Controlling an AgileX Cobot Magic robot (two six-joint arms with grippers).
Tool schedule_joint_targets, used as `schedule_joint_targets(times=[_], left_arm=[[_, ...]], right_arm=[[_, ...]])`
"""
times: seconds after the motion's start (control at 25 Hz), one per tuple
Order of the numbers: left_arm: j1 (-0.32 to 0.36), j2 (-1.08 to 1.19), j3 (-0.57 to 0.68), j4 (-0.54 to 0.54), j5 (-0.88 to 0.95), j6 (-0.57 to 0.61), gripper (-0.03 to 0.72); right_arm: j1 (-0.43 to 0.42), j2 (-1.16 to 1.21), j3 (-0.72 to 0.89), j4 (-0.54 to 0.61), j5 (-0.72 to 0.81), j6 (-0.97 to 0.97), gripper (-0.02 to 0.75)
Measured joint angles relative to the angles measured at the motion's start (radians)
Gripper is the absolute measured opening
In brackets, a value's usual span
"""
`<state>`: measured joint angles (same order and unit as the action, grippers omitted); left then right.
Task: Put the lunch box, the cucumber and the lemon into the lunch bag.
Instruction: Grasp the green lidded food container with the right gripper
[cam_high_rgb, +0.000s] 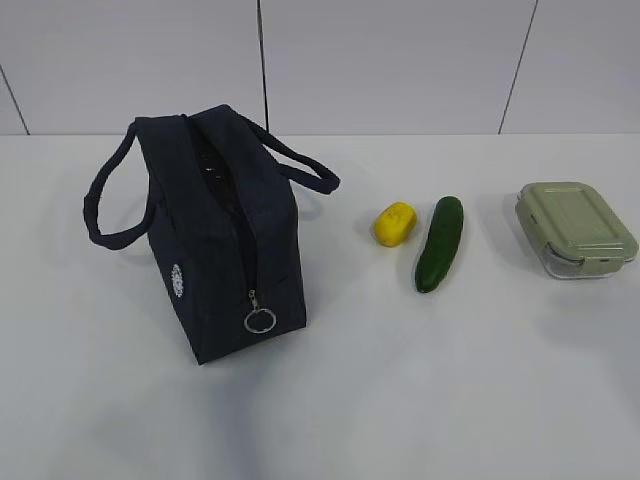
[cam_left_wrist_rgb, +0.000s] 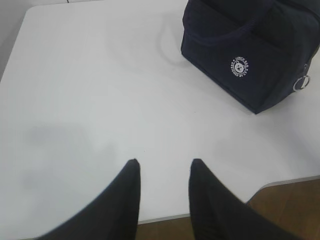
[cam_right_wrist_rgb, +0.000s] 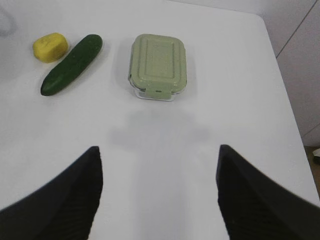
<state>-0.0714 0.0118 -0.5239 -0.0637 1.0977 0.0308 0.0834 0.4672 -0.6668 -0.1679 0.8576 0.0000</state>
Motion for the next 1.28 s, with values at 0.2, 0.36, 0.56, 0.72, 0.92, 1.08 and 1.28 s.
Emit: schedule_joint_targets(times=[0.2,0.36,0.56,0.72,0.92,1.08,1.28], left_arm=[[0.0,0.0,0.0,0.0,0.0,0.0,0.241],[0.0,0.0,0.0,0.0,0.0,0.0,0.241],[0.0,0.0,0.0,0.0,0.0,0.0,0.241],[0.0,0.0,0.0,0.0,0.0,0.0,0.241],[0.0,0.0,0.0,0.0,0.0,0.0,0.241],[0.0,0.0,0.0,0.0,0.0,0.0,0.241],[0.0,0.0,0.0,0.0,0.0,0.0,0.241]], right_arm=[[0.0,0.201,-0.134,-0.002,-0.057,0.0,0.531],[0.0,0.368,-0.279,-0.002,-0.073,0.0,0.531],[0.0,0.561,-0.472,-0.002,-0.077,0.0,0.531],[0.0,0.725,-0.608,0.038,-0.048,-0.029,0.531],[-0.027,0.92,-0.769,0.173,0.018,-0.141,0.531],[-0.138,1.05,-0.895,0.421,0.109,-0.296,0.53],[-0.316,1.204,-0.986,0.666,0.256,-0.513,0.53]])
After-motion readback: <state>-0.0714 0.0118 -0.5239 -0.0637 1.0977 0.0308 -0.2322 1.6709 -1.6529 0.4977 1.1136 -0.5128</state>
